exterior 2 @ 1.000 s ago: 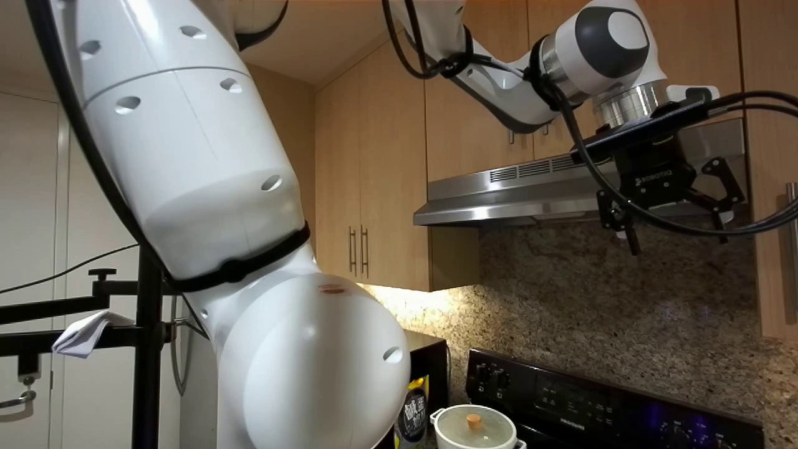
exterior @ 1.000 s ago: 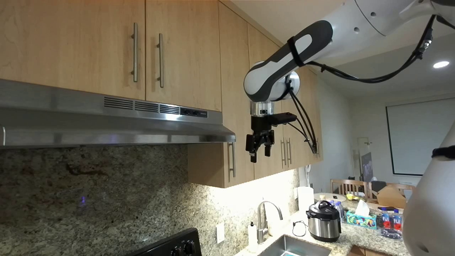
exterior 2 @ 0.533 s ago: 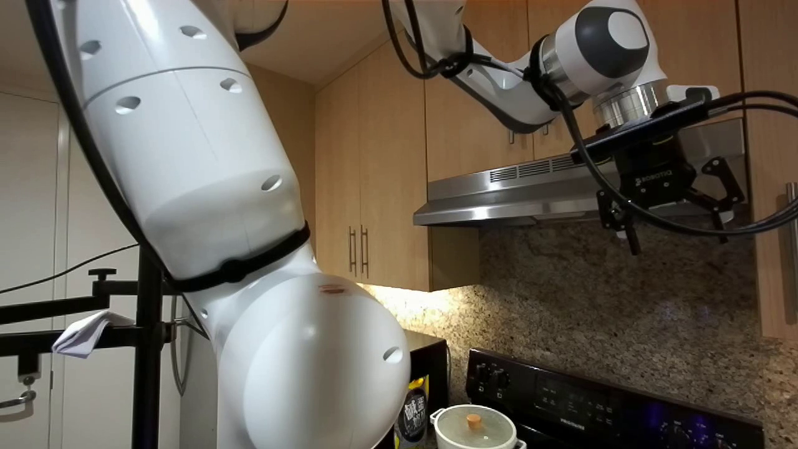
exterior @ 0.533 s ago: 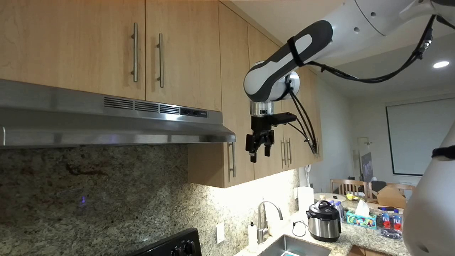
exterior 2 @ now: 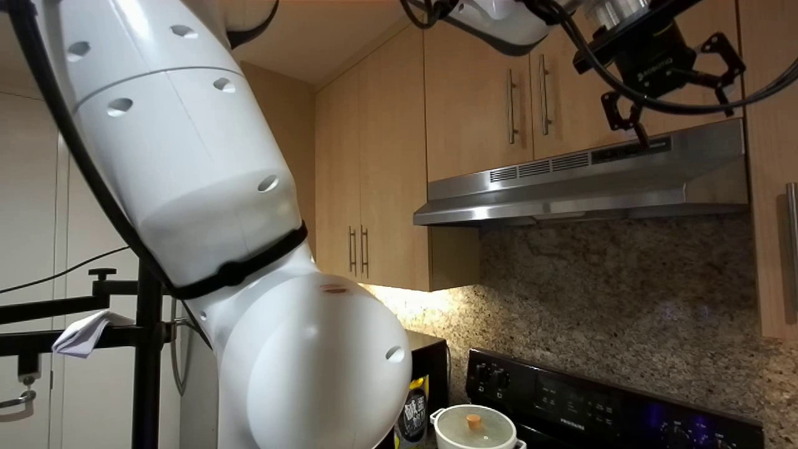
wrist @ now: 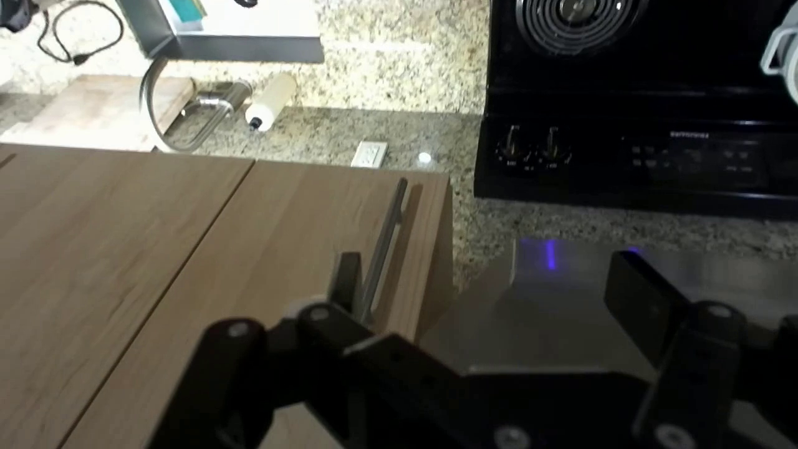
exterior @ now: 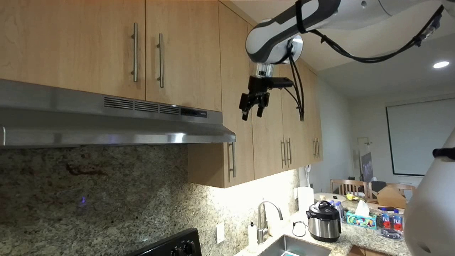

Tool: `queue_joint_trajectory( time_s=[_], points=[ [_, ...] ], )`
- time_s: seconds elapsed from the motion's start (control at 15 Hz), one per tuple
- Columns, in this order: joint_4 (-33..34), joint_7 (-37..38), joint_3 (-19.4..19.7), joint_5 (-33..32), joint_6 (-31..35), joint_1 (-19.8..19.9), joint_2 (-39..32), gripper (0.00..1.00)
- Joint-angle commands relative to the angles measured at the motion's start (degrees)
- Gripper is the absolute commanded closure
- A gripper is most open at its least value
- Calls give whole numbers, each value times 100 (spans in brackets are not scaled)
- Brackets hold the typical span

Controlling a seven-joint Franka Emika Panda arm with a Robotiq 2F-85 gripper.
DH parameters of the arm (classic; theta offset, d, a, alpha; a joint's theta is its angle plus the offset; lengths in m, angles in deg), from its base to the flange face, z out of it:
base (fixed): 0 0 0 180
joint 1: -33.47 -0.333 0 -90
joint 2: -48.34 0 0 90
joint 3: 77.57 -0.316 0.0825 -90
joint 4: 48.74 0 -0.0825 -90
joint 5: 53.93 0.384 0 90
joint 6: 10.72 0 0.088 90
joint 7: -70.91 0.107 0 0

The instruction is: Open the right cabinet door above the hood of the stove

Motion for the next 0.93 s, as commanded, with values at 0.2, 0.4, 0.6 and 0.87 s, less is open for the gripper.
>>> queue_joint_trajectory(
  time_s=[0.2,0.4,0.6,0.87],
  points=[
    [969,-35,-63,446,144,-300,-342,0],
    [1291,7,-149,561,470,-394,-545,0],
    [1618,52,-332,450,680,-401,-788,0],
    [2003,-24,-521,430,803,-459,-926,0]
  ],
)
